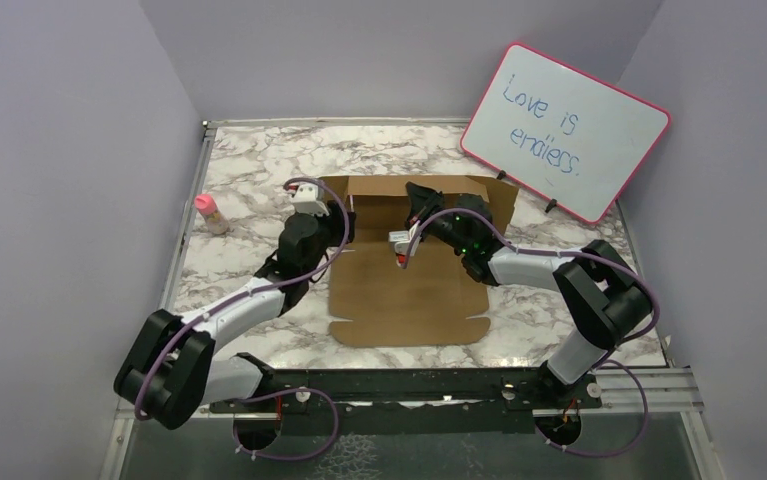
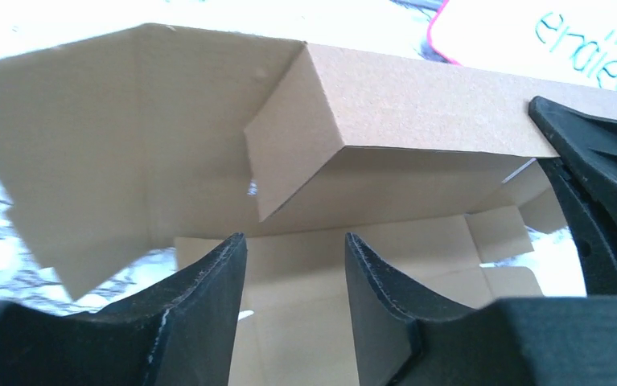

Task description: Fold the paper box

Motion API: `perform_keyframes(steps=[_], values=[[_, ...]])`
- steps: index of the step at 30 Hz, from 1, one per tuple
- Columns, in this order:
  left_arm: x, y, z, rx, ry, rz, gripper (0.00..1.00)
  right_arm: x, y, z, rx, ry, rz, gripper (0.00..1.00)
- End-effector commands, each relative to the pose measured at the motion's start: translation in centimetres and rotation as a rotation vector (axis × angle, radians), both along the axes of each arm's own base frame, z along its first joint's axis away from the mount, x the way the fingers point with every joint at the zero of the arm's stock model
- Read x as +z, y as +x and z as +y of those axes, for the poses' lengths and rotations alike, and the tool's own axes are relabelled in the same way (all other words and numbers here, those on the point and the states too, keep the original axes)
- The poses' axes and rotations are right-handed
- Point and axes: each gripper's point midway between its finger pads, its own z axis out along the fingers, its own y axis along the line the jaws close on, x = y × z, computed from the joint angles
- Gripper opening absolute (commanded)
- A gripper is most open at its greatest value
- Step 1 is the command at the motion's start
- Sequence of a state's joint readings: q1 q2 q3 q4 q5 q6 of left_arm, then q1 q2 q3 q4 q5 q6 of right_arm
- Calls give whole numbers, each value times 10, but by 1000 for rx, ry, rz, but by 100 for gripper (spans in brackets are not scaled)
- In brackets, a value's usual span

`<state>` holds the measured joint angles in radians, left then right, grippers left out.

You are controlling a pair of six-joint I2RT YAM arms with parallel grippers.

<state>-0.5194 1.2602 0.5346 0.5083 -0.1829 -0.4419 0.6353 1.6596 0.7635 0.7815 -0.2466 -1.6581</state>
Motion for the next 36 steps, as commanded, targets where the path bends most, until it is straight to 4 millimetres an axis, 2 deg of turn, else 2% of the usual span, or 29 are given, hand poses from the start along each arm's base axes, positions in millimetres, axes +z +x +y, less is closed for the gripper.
perform_keyframes(steps=[1,5,9,13,17,20,22,24,28,31,36], values=[[10,-4,36,119,115,-85,52,-23,-4,-5,-24,-63,64,1],[16,-3,60,215,191,-120,55,-25,-3,-6,-30,-72,73,1],[24,4,64,228,203,-137,55,-27,-2,-6,-34,-82,84,1],[31,16,70,234,161,-141,57,-28,3,-6,-50,-89,89,1],[35,33,98,265,46,-126,59,-28,7,-3,-53,-91,103,1],[53,40,115,252,-14,-194,61,-26,7,0,-41,-81,116,1],[68,38,118,206,-5,-268,62,-25,7,1,-33,-77,114,1],[73,35,119,156,11,-314,65,-23,7,2,-30,-75,111,1],[59,30,114,25,37,-341,73,-21,6,1,-35,-71,108,1],[44,32,103,-88,47,-322,75,-21,6,-1,-41,-73,109,1],[22,39,101,-195,71,-281,76,-20,5,-1,-43,-67,113,1]])
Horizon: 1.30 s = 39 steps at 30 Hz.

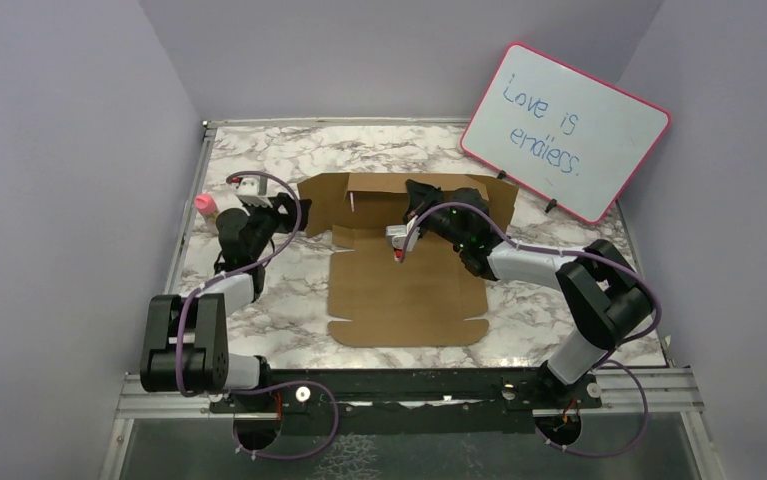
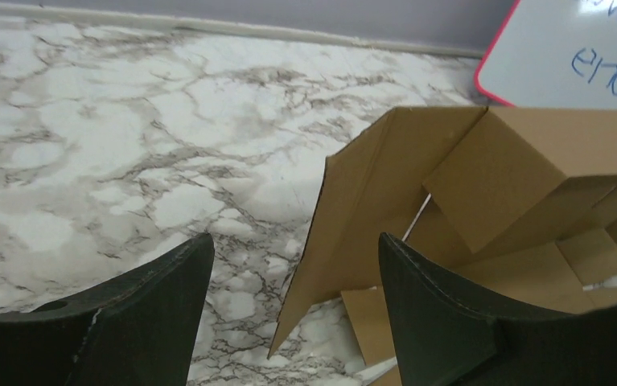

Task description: Fold the paper box

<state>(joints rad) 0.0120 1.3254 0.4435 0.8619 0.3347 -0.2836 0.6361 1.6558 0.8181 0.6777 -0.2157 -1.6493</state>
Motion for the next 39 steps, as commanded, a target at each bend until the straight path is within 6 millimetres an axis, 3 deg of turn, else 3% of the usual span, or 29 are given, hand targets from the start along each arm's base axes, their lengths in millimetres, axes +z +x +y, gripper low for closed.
perform_keyframes(steps=[1,4,10,19,28,39], values=[[1,-2,-19,-192,58,-53,76,-20,-3,-1,-13,-42,73,1],[-9,1,-21,-219,80,-40,72,-20,-2,-1,-15,-45,75,1],[-21,-2,-33,-323,99,-26,39,-22,-1,-1,-16,-51,76,1],[-28,-9,-36,-344,130,-30,9,-18,1,1,-18,-59,65,1],[-19,-23,-47,-261,166,-72,2,-8,5,3,-13,-62,26,1],[5,-44,-86,-235,120,-124,0,7,11,9,-4,-56,-47,1]])
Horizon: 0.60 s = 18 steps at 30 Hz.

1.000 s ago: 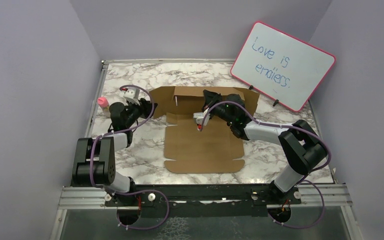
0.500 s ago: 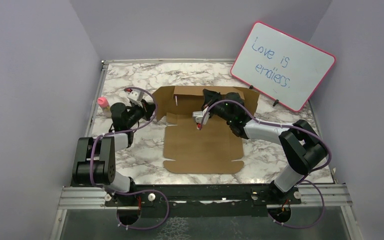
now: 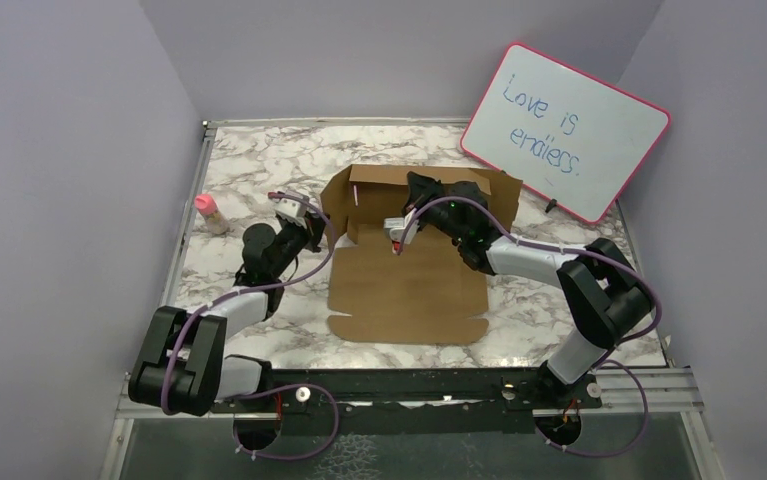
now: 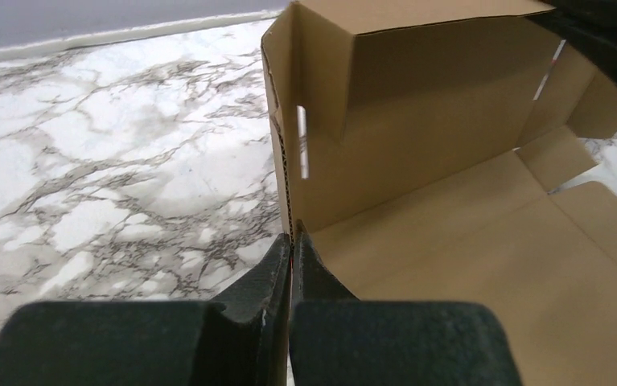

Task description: Fold the paper box

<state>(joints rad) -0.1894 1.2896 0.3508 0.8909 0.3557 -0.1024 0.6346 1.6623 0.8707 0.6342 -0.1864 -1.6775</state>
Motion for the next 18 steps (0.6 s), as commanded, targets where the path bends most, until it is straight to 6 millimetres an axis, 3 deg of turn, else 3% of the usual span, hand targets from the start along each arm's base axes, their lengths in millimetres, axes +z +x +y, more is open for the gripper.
perform_keyframes(steps=[1,9,18], values=[[29,-7,-18,-19,-63,-68,0,-3,1,9,24,-33,-27,1],[30,-16,-33,-17,-98,-38,0,-5,-4,7,31,-27,-48,1],[7,-32,-52,-34,-68,12,0,-14,-13,5,56,-44,-85,1]])
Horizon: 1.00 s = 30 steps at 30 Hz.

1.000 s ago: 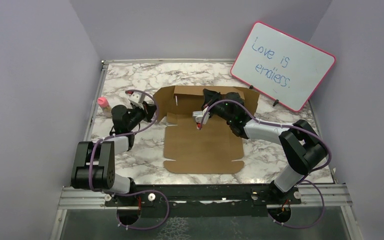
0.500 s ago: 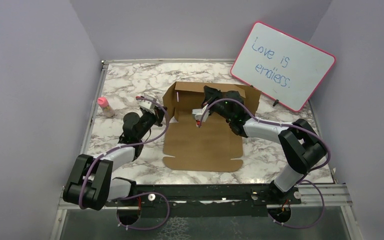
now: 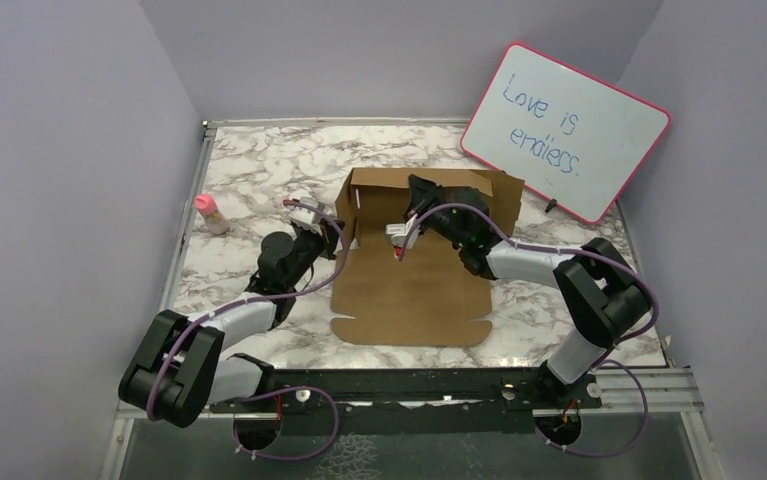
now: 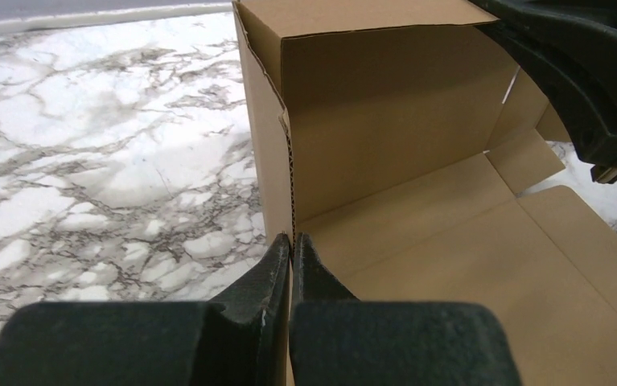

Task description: Fold the paper box

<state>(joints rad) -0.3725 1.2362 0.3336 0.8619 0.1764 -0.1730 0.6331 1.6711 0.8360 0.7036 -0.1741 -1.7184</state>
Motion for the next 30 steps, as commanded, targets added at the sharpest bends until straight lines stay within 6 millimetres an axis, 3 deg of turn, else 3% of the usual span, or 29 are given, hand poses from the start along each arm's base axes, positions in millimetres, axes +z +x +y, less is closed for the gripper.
perform_keyframes(steps=[1,10,18,23,26,30], values=[[-1,-15,-17,-39,-5,-13,0,-15,-13,9,66,-37,-40,1],[-36,-27,-27,-21,66,50,0,-21,-27,7,92,-52,-86,1],[-48,-31,-36,-37,66,86,2,-41,-44,10,96,-92,-81,1],[-60,-32,-39,-43,84,112,5,-40,-43,5,68,-94,-78,1],[-58,-28,-36,-21,89,101,10,-39,-43,6,75,-91,-76,1],[-40,-23,-27,32,74,53,27,-40,-44,4,68,-96,-72,1]])
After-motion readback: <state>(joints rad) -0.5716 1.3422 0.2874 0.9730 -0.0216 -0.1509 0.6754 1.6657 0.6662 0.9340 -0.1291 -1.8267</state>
